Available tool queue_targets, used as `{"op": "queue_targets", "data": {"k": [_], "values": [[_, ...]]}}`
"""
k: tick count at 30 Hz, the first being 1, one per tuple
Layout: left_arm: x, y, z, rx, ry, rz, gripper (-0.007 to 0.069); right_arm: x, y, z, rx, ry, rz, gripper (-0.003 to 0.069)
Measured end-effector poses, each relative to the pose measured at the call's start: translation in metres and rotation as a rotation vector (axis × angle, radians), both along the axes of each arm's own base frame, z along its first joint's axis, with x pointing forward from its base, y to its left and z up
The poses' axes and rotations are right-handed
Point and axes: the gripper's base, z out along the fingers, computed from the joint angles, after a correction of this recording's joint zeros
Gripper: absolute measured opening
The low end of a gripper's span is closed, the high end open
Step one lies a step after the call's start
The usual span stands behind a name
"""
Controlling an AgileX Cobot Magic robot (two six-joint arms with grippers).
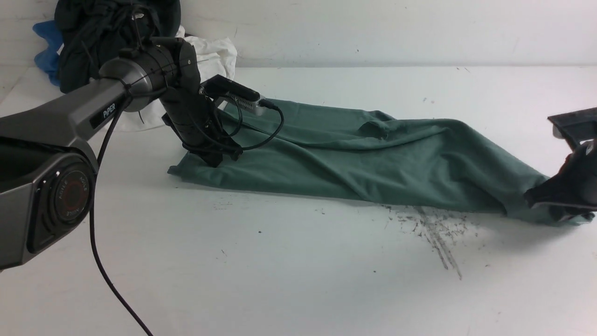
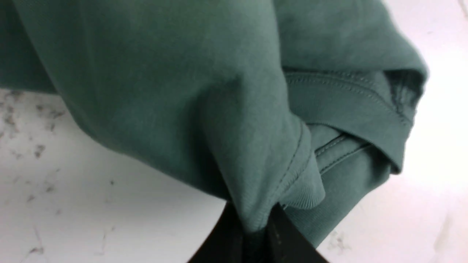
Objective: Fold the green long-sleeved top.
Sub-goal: Use both arms to drag the lower edge of the fabric forward and fold it over the upper edge
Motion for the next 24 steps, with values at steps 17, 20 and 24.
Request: {"op": "queue_targets", "data": {"k": [17, 20, 24], "values": [[-0.049, 0.045, -0.002, 0.036, 0.215, 0.087, -0.0007, 0.002, -0.036, 0.049, 0.214, 0.05, -0.081, 0.0018], [-0.078, 0.052, -0.001, 0.045, 0.285, 0.101, -0.0007, 0.006, -0.044, 0.033, 0.273, 0.095, -0.104, 0.0018], [-0.122, 0.056, 0.001, 0.055, 0.363, 0.122, -0.0007, 0.011, -0.045, 0.013, 0.303, 0.155, -0.104, 0.0018]]}}
